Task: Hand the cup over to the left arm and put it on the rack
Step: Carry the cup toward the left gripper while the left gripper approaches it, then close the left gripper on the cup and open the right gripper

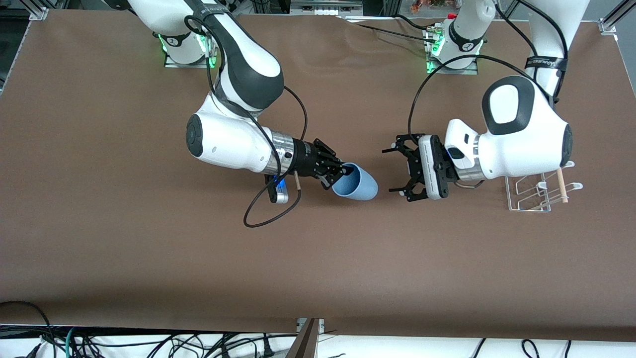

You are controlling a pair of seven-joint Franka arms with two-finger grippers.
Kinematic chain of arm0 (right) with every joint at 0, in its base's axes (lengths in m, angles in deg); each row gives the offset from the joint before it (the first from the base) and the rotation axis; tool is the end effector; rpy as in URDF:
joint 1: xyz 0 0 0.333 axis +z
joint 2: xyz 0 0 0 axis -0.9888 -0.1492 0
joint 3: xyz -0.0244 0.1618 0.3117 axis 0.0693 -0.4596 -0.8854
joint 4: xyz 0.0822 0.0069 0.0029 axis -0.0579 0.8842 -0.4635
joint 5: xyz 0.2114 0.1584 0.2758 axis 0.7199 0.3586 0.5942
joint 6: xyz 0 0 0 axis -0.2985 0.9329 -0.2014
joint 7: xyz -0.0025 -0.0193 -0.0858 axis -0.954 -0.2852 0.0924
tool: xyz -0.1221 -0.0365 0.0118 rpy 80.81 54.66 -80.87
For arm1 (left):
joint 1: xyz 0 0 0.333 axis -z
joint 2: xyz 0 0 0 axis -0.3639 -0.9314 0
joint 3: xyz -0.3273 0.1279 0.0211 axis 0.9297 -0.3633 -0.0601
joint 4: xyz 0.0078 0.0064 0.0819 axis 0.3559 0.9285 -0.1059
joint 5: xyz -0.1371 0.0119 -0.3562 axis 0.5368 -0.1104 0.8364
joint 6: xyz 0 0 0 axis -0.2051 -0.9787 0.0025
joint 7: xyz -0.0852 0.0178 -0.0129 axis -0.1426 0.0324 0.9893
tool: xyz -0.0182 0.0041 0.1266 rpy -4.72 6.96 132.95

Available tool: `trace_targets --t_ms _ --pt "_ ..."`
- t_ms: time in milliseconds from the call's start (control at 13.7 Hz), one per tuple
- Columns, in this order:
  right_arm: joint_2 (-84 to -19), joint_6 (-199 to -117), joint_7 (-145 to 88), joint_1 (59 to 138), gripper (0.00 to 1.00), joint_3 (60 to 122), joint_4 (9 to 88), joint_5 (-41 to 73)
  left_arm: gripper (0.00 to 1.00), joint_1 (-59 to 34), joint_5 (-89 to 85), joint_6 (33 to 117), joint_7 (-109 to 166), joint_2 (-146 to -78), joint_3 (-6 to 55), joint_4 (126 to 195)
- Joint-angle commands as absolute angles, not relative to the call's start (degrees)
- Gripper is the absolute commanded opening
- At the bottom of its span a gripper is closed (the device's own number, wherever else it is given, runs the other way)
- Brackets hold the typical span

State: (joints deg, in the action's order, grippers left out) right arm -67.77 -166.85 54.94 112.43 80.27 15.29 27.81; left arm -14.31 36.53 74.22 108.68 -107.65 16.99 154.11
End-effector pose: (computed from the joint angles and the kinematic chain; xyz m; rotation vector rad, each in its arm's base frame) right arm 0.6340 0.4896 0.4586 -1.9818 1.2755 0.6673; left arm 0.6331 -0.2466 0.4568 1.9591 -1.3615 0.5046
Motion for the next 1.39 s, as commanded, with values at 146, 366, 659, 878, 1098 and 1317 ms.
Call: trace_targets --t_ms 146,366,659,878,1098,1317 --pt "-68.74 -167.48 56.3 112.97 0.0 79.83 13.24 28.71 1.0 -13.43 38.77 80.96 115.0 -109.14 17.96 154.06" --pt "-68.74 -167.57 57.97 113.06 0.0 79.74 12.28 28.71 1.0 -11.77 41.76 85.17 116.41 -109.76 17.96 154.15" --pt "-68.74 -168.01 58.77 114.03 0.0 79.74 11.66 28.71 1.0 -9.31 44.84 85.8 116.59 -109.24 17.96 155.55" --pt "-68.74 -168.01 58.68 114.03 0.0 79.74 11.57 28.71 0.26 -9.13 44.84 85.8 117.9 -108.79 17.96 155.74" --pt "-68.48 -167.83 57.98 113.5 0.0 79.92 11.57 28.62 0.0 -9.39 44.84 85.63 117.82 -108.97 17.96 155.73" --pt "-68.13 -166.7 56.14 112.63 0.4 81.58 11.57 27.31 0.0 -9.56 44.4 85.36 117.82 -108.97 17.96 155.65"
